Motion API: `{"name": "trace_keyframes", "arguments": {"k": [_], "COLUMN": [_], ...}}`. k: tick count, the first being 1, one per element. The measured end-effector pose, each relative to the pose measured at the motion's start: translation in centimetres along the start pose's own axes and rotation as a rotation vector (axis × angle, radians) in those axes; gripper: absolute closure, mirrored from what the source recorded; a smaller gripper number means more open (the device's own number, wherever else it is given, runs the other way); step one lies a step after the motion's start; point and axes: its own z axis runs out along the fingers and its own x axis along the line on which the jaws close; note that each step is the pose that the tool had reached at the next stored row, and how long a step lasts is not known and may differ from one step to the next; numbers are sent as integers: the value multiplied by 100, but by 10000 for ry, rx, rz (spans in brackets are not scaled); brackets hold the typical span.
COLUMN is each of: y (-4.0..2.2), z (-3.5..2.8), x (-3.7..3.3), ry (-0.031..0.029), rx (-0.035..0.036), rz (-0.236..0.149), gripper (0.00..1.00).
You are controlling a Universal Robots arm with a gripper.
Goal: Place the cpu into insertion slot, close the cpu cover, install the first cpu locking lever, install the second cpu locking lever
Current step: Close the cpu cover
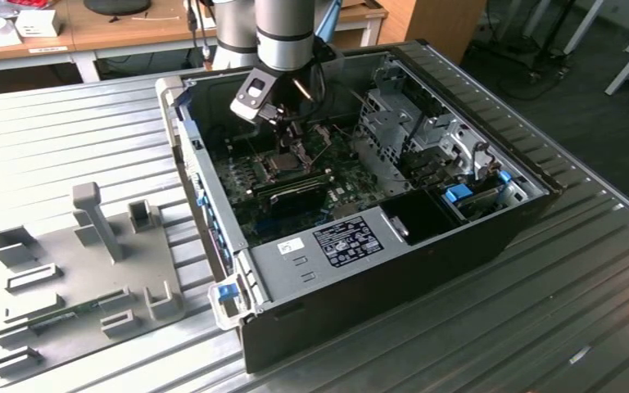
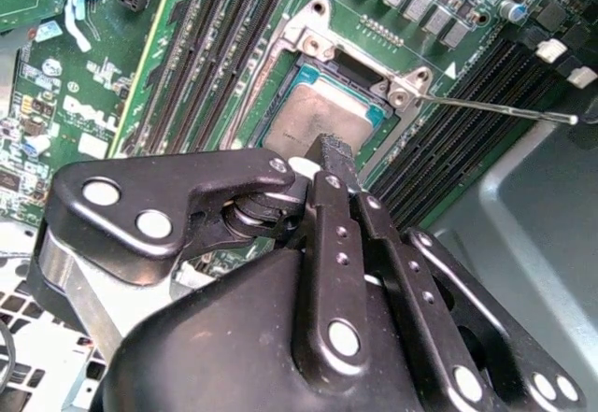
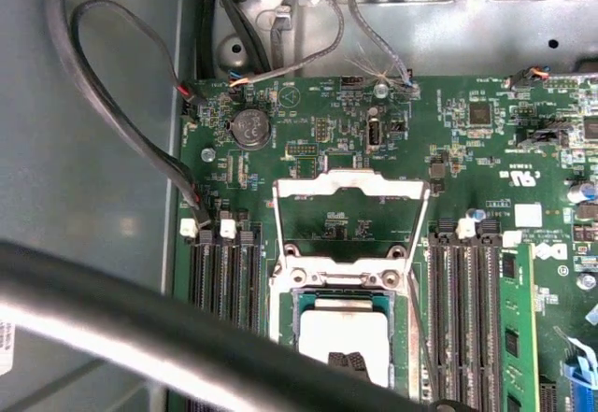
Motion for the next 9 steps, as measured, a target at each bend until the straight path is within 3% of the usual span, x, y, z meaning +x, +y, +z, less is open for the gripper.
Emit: {"name": "trace_keyframes", "arguments": {"k": [9], "y": [0], "z": [-14], "x": [-1], "ry": [-5], "rx": [2], "rz": [0], "gripper": [89]}}
